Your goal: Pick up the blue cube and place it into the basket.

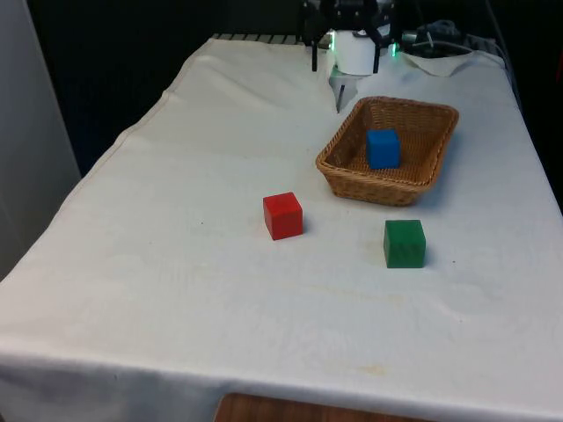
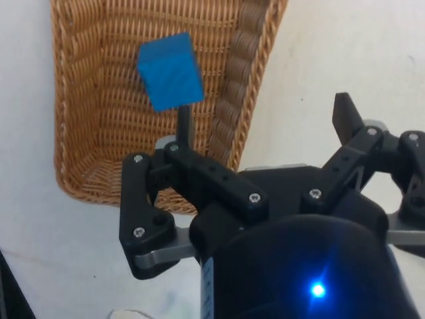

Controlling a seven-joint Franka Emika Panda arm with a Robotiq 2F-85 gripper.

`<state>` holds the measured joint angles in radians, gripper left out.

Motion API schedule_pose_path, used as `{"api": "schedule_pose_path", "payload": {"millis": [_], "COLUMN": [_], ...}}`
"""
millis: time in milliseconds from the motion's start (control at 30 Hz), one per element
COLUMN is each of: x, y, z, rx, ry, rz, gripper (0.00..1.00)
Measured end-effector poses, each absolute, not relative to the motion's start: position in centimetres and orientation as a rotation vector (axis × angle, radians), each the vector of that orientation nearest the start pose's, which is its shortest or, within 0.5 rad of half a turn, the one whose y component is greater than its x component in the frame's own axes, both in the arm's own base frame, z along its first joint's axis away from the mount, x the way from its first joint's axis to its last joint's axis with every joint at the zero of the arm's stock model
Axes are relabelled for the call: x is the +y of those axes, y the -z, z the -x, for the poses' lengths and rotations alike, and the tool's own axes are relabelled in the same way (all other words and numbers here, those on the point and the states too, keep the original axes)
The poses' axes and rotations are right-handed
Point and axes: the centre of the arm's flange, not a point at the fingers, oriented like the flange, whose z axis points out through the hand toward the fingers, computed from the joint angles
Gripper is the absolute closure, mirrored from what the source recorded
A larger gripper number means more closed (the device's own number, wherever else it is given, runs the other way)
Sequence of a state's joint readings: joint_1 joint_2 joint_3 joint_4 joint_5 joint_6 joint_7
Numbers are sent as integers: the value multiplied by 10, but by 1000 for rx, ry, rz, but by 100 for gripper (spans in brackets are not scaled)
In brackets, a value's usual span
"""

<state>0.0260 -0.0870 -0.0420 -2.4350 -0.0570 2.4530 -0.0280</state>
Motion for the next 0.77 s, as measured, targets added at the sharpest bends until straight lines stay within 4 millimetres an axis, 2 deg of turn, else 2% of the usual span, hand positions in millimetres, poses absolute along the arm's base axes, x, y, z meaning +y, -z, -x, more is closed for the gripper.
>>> {"api": "schedule_pose_path", "payload": {"millis": [400, 767], "x": [-39, -62], "y": [-369, -379], "z": [-494, -500], "rx": [-40, -10], "ry": [186, 206], "rz": [3175, 3177], "gripper": [0, 0]}}
